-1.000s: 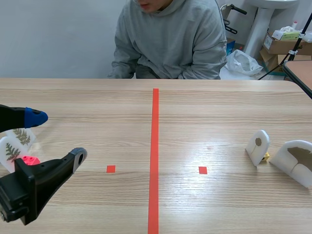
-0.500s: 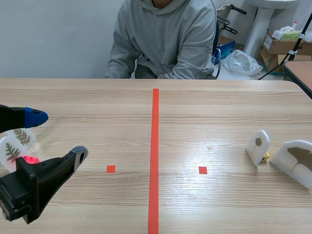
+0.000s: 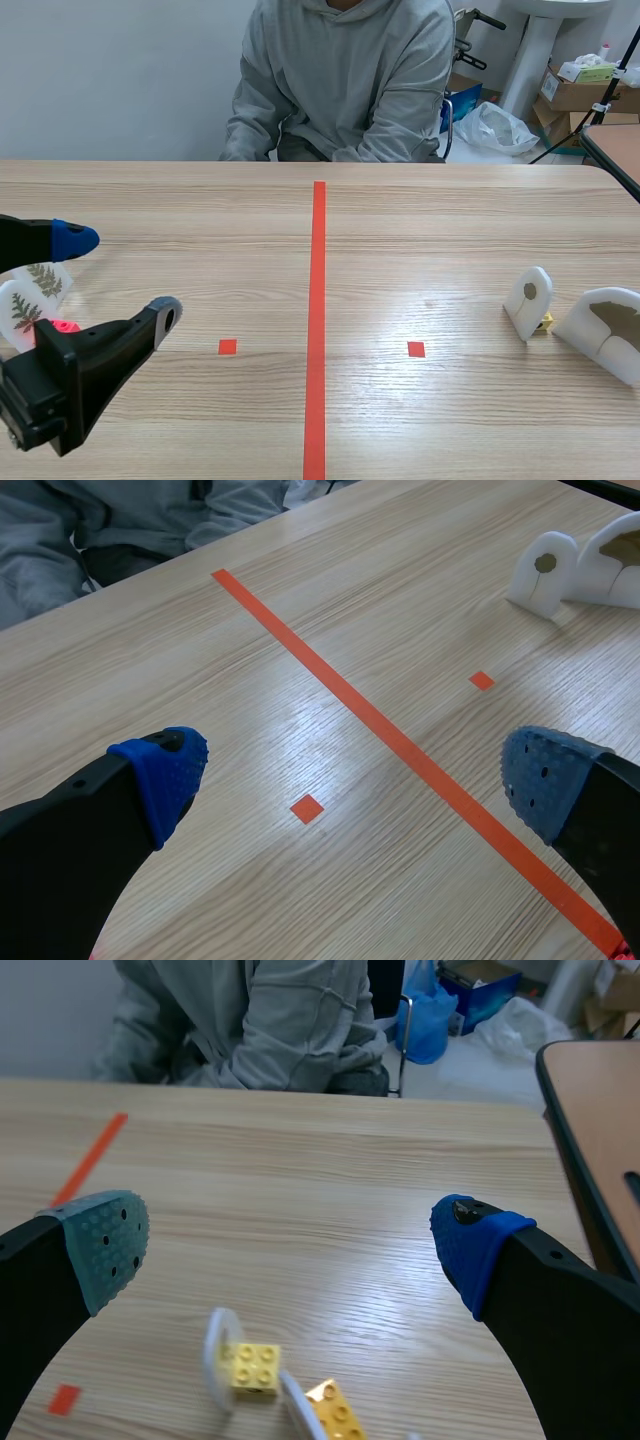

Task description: Do the leaf sorting experiment

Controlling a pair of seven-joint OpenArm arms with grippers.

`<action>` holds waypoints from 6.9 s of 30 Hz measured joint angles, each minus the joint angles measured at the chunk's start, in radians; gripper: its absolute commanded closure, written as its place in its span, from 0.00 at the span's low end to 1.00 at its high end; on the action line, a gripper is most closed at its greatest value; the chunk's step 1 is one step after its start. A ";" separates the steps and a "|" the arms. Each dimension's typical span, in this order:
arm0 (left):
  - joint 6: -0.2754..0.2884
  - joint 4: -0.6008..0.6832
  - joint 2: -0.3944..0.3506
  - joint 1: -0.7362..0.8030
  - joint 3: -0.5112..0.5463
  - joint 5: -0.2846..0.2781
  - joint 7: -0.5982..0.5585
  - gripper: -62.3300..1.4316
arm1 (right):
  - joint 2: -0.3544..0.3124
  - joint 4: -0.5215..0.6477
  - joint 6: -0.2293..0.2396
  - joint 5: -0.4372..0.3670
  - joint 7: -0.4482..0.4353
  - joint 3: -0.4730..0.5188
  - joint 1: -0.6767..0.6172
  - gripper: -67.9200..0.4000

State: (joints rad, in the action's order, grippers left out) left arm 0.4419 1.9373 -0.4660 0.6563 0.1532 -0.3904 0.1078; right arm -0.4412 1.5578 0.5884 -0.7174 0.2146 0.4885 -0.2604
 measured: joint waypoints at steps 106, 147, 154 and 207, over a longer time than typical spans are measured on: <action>-0.002 -0.023 -0.017 -0.052 0.000 0.038 -0.021 0.00 | -0.166 -0.023 -0.149 0.227 -0.132 -0.498 0.074 0.15; 0.136 -0.709 -0.087 -0.790 -0.664 0.035 -0.049 0.00 | -0.166 -0.023 -0.103 0.227 -0.128 -0.498 0.074 0.15; 0.135 -0.832 0.038 -0.842 -0.688 0.075 -0.056 0.00 | -0.166 -0.023 -0.103 0.227 -0.128 -0.498 0.074 0.15; 0.023 -1.005 0.200 -0.864 -0.694 0.285 -0.220 0.91 | -0.166 -0.023 -0.103 0.227 -0.128 -0.498 0.074 0.15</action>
State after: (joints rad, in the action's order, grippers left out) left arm 0.4648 0.9321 -0.2657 -0.2077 -0.5411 -0.1059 -0.1123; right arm -0.6067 1.5345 0.4854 -0.4904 0.0868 -0.0093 -0.1867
